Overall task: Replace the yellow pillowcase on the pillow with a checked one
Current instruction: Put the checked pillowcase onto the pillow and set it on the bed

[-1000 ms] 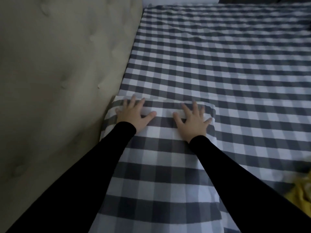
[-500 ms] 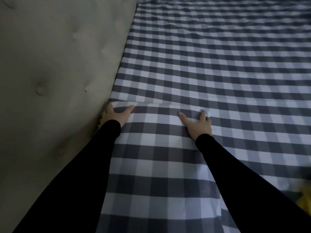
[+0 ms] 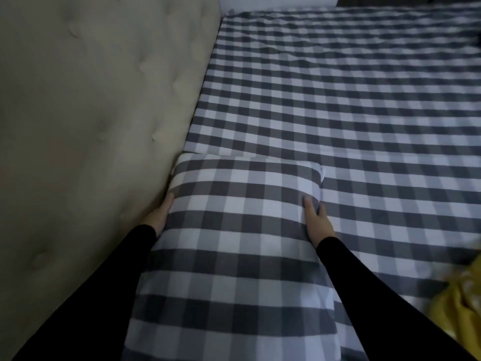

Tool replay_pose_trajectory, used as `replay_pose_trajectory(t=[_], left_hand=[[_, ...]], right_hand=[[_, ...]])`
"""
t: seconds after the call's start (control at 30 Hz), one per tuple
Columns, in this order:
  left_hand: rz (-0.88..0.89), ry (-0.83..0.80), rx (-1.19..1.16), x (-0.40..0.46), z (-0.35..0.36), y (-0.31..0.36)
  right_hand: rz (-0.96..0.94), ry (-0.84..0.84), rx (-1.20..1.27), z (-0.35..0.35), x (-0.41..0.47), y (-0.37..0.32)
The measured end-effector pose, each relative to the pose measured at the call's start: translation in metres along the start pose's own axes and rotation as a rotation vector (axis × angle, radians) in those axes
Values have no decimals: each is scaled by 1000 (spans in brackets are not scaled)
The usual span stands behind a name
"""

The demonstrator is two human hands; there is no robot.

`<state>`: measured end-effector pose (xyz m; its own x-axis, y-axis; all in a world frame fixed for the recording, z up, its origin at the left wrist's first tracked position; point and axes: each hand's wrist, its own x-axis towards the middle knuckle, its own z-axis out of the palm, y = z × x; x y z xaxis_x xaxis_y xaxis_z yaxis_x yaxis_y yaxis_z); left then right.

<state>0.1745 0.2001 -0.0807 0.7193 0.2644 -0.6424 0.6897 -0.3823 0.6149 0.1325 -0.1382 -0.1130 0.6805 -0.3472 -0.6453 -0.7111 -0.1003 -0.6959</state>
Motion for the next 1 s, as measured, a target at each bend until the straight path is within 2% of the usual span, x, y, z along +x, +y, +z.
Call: replay_pose_trajectory(t=[0.07, 0.13, 0.17, 0.23, 0.3, 0.33, 0.4, 0.5, 0.6, 0.77, 0.9, 1.0], left_hand=[[27, 131, 65, -17, -3, -9], [190, 302, 115, -37, 3, -9], [300, 337, 126, -48, 11, -6], [478, 292, 243, -70, 36, -1], [563, 219, 649, -90, 65, -2], [583, 201, 819, -94, 75, -5], [566, 210, 910, -91, 77, -14], [460, 272, 766, -81, 62, -29], [334, 237, 609, -78, 44, -48], [177, 88, 26, -89, 24, -88], [92, 18, -45, -100, 8, -125], [30, -40, -34, -111, -2, -154]], right_hand=[[-21, 37, -32, -4, -17, 8], [-154, 178, -226, -2, -39, 10], [-250, 238, -320, 3, -52, 10], [-453, 224, -477, 23, -81, 8], [-623, 111, -668, 49, -105, 10], [-673, 68, -759, 61, -112, 13], [-683, 34, -842, 72, -115, 19], [-595, 64, -795, 68, -106, 25], [-483, 101, -709, 55, -104, 40], [-316, 111, -554, 39, -117, 72], [-185, 110, -399, 28, -123, 95], [-139, 42, -192, 14, -134, 121]])
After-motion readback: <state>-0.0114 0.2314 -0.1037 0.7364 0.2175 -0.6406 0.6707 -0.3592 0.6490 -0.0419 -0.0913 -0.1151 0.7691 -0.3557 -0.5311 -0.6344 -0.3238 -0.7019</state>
